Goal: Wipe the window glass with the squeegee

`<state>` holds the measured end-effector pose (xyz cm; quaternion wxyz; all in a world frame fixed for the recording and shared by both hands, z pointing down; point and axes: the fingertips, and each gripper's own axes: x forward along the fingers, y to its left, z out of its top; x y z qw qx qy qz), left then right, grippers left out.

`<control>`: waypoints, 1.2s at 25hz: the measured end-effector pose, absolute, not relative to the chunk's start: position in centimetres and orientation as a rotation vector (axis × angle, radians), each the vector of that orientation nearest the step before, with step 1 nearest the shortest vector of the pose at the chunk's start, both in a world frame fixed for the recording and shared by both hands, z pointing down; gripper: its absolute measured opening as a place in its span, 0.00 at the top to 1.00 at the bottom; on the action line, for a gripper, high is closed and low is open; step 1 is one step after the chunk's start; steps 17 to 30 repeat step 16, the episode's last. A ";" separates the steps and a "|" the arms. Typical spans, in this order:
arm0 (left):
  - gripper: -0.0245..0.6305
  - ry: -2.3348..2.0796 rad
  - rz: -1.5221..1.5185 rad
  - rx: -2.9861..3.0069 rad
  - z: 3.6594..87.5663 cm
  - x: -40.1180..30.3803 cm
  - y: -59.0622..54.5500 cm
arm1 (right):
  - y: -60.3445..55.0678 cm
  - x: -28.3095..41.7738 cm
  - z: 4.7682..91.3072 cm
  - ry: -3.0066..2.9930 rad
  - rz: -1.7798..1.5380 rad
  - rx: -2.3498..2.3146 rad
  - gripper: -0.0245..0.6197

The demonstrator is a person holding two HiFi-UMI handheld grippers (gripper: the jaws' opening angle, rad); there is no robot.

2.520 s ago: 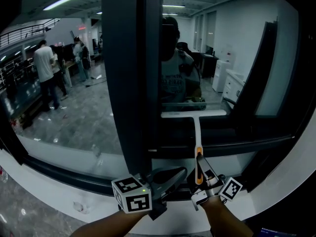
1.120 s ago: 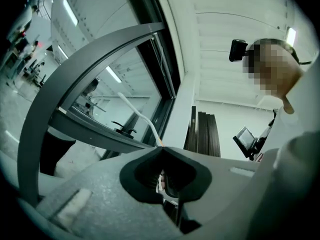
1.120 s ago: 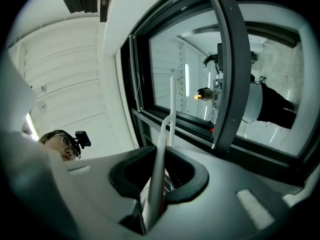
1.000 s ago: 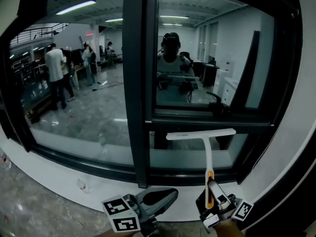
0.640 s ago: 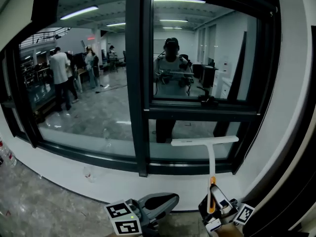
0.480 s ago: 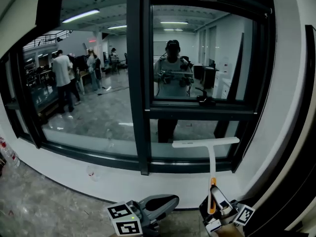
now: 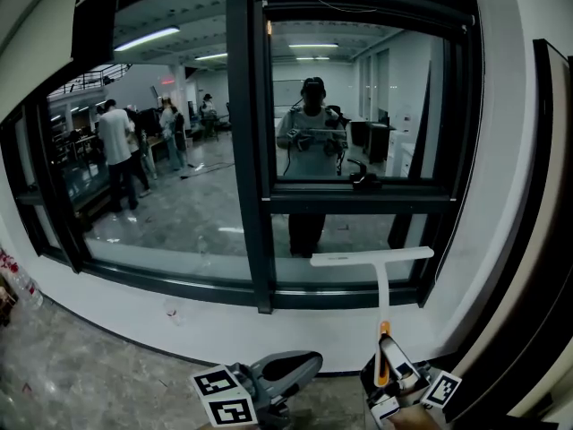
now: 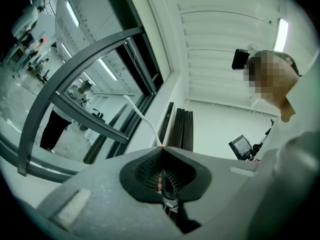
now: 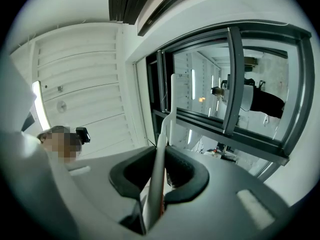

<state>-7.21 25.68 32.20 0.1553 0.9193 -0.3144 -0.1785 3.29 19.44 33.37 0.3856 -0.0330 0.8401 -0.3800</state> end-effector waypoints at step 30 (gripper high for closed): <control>0.96 -0.885 -0.516 2.644 32.2 -7.1 26.8 | 20.6 3.5 33.3 2.156 -0.939 -0.094 0.86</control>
